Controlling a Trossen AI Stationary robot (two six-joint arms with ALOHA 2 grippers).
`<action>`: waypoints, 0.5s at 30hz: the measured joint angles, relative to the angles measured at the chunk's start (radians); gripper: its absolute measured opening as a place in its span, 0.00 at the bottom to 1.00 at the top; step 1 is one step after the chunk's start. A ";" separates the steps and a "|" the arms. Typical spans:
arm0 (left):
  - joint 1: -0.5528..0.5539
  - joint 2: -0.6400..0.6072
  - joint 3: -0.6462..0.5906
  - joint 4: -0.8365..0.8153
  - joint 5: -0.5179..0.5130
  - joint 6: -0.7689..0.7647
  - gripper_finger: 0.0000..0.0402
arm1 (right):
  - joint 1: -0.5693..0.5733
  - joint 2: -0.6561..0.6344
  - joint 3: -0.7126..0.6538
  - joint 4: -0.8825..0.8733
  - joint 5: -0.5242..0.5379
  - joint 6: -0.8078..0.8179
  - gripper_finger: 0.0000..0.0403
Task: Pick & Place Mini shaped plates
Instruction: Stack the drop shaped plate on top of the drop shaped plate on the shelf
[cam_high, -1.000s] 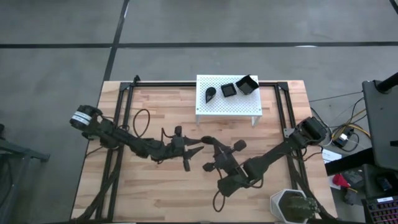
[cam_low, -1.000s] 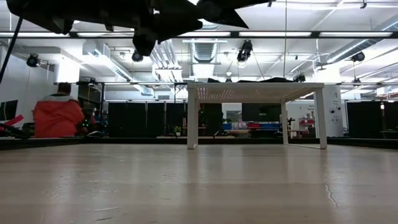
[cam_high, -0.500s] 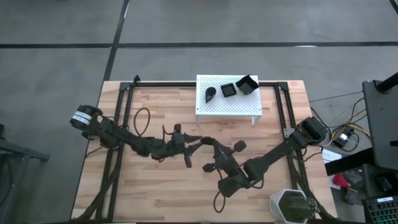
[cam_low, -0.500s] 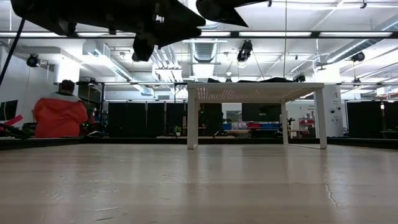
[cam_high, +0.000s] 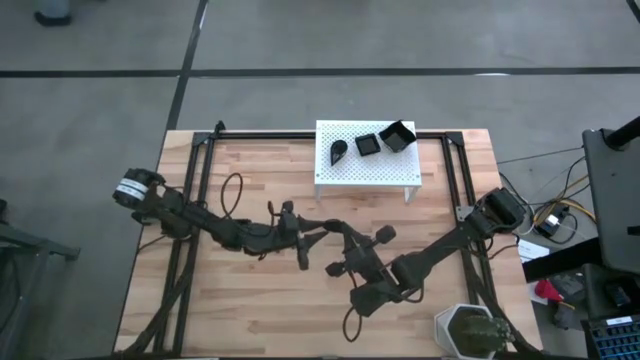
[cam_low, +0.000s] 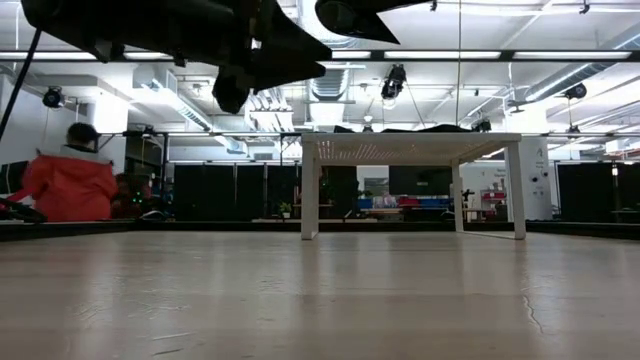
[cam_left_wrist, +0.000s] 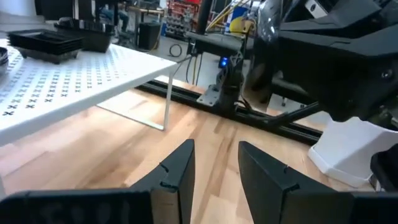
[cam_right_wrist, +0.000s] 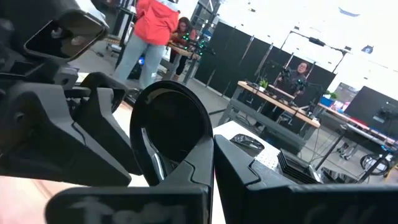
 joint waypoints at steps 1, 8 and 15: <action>0.000 0.000 0.000 -0.002 0.000 -0.003 0.29 | 0.000 0.000 0.000 0.000 0.000 0.000 0.02; 0.000 0.000 0.008 0.041 0.000 0.035 0.29 | -0.002 0.000 0.000 0.000 0.000 0.000 0.02; 0.003 0.000 0.019 0.036 0.011 0.043 0.29 | -0.005 0.000 -0.001 -0.001 0.000 0.000 0.02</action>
